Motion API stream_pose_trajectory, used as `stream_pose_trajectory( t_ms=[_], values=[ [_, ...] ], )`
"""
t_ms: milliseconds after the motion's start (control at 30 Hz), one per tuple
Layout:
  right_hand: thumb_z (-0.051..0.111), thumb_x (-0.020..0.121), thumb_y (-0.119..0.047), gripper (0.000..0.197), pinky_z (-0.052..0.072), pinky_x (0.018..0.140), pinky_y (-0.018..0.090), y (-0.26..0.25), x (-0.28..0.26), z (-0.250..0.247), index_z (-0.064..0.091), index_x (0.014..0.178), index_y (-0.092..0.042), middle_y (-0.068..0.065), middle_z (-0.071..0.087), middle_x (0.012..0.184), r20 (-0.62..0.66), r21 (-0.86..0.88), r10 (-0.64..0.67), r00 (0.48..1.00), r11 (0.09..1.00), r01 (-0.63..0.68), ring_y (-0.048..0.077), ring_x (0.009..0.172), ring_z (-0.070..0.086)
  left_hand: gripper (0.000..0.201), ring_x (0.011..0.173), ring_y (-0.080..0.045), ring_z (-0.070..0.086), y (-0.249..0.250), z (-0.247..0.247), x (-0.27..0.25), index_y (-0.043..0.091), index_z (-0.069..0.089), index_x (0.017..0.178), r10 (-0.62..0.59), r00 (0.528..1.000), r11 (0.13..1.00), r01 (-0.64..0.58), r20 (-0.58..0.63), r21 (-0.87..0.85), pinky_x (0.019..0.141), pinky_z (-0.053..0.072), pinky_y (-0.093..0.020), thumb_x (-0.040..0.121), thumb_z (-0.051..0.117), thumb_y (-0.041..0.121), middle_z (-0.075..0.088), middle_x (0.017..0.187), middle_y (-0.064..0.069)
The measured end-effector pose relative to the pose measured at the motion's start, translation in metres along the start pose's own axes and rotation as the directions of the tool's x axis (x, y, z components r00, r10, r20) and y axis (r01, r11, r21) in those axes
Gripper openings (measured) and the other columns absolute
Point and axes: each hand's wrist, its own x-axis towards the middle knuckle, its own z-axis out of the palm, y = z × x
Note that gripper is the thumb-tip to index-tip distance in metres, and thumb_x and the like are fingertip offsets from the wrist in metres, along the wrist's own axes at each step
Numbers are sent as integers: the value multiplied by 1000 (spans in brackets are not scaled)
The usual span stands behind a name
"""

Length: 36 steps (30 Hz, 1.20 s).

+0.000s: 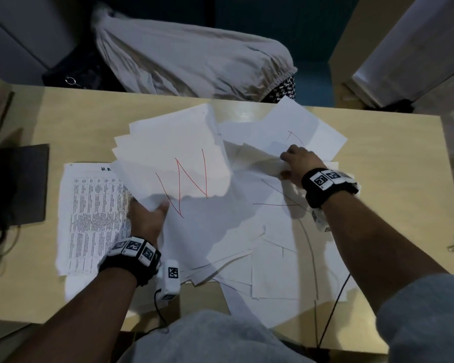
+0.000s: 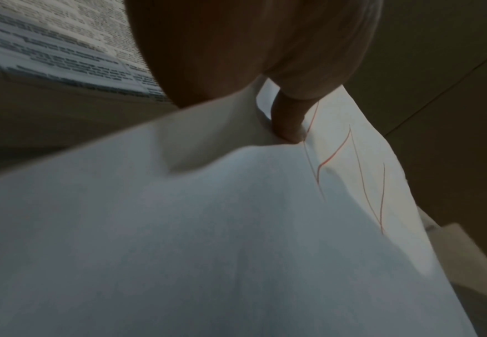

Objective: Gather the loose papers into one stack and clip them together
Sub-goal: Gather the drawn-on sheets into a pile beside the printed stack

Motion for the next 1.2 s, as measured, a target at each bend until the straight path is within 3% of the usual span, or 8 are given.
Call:
stream_pose_trajectory(
  t_ms=[100,200,300,467,633,767,1000,1200],
  values=[
    [62,87,-24,40,45,79,35,15,-16,4,48,124,-21,13,61,115,48,176,79,996,981,-87,33,101,60,62,113,-15,48,4,-4,-3,3,42,135,22,999,1000,-22,-36,8,97,35,-26,80,71,0,51,124,-3],
    [58,90,-33,51,45,85,35,39,-39,4,42,138,-24,14,63,118,75,264,183,980,944,-197,32,107,59,63,110,-10,40,11,-4,-7,-2,37,138,38,998,999,-38,-47,-13,95,29,-21,82,68,-3,42,120,2],
    [59,91,-32,49,45,88,36,65,-64,-2,48,136,-19,14,65,117,6,363,306,952,887,-287,33,111,58,57,107,-15,51,7,-3,-3,0,45,131,13,1000,1000,-13,-23,-1,98,38,-28,80,70,-2,53,122,-5],
    [61,88,-19,17,39,70,30,97,-104,-14,65,103,-14,16,65,86,-135,506,467,874,791,-345,38,96,61,41,95,-30,66,4,4,-2,-9,59,114,25,1000,994,-27,18,109,82,49,-30,76,73,-2,66,109,-23],
    [61,87,-17,29,47,82,38,107,-133,-20,64,114,-6,26,66,109,-161,577,566,809,719,-388,41,102,60,47,103,-37,63,7,11,-7,-11,54,121,49,999,983,-44,-23,178,84,47,-31,78,72,-2,62,116,-27],
    [62,86,-14,30,43,81,33,111,-150,-26,64,116,-7,23,67,108,-171,615,588,791,690,-380,37,103,61,58,112,-38,58,2,8,-6,2,48,130,78,993,982,-61,-89,181,93,47,-37,78,72,0,58,124,-25],
    [65,83,-23,35,42,82,31,125,-172,-42,64,112,-5,22,67,108,-166,674,650,742,624,-395,36,102,62,63,116,-39,55,1,6,-10,1,41,137,99,988,983,-78,-122,163,89,41,-28,80,69,-2,54,129,-26],
    [68,82,-30,43,41,82,32,117,-175,-52,62,113,0,23,65,109,-154,742,687,710,555,-377,38,104,61,59,118,-33,54,5,14,-17,-3,40,136,85,995,990,-90,45,112,91,38,-23,82,65,-6,54,131,-23]
  ],
)
